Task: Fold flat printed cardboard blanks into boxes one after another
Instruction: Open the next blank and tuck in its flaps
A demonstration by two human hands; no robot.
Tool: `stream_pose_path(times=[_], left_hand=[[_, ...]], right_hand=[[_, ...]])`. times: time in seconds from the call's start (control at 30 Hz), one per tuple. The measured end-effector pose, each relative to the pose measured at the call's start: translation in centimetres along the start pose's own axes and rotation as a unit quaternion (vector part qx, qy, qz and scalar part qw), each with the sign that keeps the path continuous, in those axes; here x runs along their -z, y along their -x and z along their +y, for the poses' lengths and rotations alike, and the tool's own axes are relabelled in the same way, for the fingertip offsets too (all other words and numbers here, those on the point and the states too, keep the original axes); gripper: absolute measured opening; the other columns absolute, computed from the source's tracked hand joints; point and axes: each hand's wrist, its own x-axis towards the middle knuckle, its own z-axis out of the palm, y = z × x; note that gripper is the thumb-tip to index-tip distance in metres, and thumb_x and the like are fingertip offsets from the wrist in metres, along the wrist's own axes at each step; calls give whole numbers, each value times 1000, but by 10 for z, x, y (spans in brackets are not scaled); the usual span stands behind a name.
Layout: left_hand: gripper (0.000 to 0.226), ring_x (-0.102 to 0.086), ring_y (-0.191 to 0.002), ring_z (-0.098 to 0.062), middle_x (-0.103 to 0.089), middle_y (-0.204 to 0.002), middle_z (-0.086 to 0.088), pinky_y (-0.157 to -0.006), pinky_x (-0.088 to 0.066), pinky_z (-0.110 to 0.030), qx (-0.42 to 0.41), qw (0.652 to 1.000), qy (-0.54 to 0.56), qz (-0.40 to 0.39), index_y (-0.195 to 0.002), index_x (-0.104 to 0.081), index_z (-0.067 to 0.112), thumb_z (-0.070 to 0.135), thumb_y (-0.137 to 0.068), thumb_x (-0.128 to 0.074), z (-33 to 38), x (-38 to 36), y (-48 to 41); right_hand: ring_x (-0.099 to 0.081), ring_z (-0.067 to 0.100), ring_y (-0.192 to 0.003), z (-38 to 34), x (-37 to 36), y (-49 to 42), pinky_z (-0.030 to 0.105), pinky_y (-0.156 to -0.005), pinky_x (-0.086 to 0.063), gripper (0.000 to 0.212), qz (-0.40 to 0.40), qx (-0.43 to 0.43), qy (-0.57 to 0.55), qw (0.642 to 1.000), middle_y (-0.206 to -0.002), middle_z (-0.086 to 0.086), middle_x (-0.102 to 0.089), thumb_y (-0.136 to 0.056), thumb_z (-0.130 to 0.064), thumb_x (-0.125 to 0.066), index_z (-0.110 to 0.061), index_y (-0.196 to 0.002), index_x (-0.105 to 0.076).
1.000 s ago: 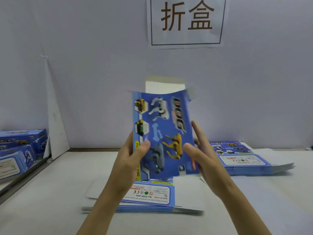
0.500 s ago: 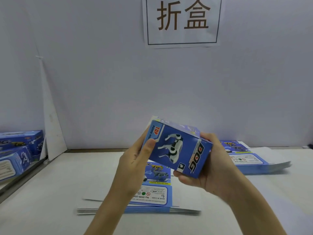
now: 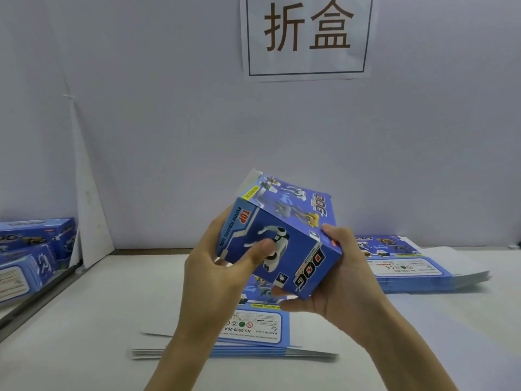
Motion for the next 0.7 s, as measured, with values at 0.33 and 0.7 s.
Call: stream_pose_path(times=[0.33, 0.7], left_hand=[[64, -66, -106, -15, -68, -116, 11, -77, -58, -27, 69, 983, -33, -165, -109, -54, 55, 41, -54, -84, 0, 50, -15], [58, -67, -104, -17, -69, -117, 5, -74, -58, -32, 197, 969, -42, -144, -120, -59, 46, 44, -65, -79, -26, 133, -16]], right_hand=[[-64, 31, -108, 4, 19, -5, 39, -73, -56, 92, -112, 248, 166, 948, -127, 10, -60, -53, -3, -66, -27, -138, -42], [-42, 0, -125, 44, 3, -25, 15, -93, -40, 92, -29, 55, 463, 884, -138, -26, -36, -77, -51, -70, -43, -148, -13]])
